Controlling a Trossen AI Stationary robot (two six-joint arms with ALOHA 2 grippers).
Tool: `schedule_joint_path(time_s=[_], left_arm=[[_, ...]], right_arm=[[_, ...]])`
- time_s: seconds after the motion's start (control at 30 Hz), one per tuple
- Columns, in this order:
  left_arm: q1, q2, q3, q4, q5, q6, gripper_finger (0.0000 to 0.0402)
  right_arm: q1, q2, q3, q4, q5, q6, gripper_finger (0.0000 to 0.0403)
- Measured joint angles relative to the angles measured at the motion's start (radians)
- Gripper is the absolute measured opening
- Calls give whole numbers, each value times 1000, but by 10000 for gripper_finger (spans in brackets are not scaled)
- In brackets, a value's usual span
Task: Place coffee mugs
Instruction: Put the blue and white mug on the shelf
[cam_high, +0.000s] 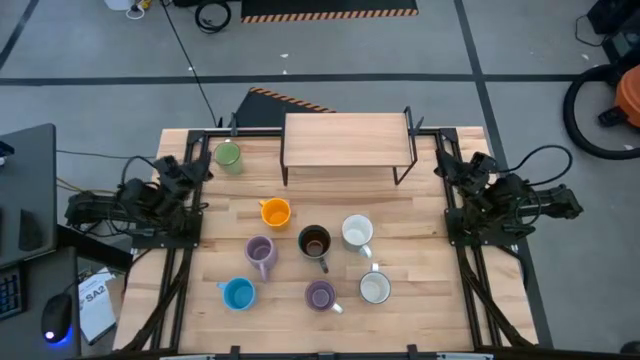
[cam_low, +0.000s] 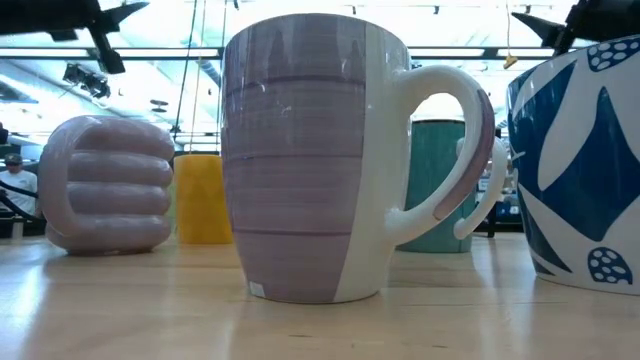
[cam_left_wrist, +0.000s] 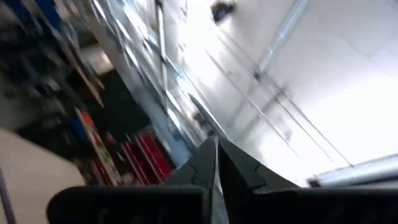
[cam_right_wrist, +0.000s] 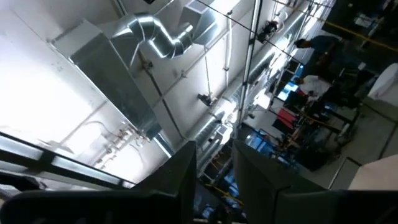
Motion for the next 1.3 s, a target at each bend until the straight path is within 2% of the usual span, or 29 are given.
schedule_joint_path(time_s=[0.13, 0.23, 0.33, 0.5, 0.7, 0.87, 1.07, 1.17, 1.3], left_arm=[[0, 0, 48, -2, -18, 69, 25], [0, 14, 85, -8, 32, 134, 25], [0, 47, 131, -86, 67, 154, 25], [0, 117, 233, -340, 69, 72, 25], [0, 187, 344, -646, 100, -90, 25], [0, 228, 390, -732, 138, -86, 25], [0, 244, 408, -788, 153, -91, 27], [0, 248, 409, -792, 171, -93, 46], [0, 248, 409, -803, 183, -93, 98]], right_arm=[[0, 95, 64, -33, 9, -22, 110], [0, 172, 115, -74, 9, -22, 110], [0, 252, 180, -139, 9, -22, 110], [0, 374, 310, -319, 6, -23, 110], [0, 522, 501, -618, -83, -3, 110], [0, 652, 652, -860, -122, -5, 110], [0, 797, 790, -1027, -206, -17, 110], [0, 860, 848, -1069, -249, -36, 110], [0, 941, 919, -1142, -296, -56, 110]])
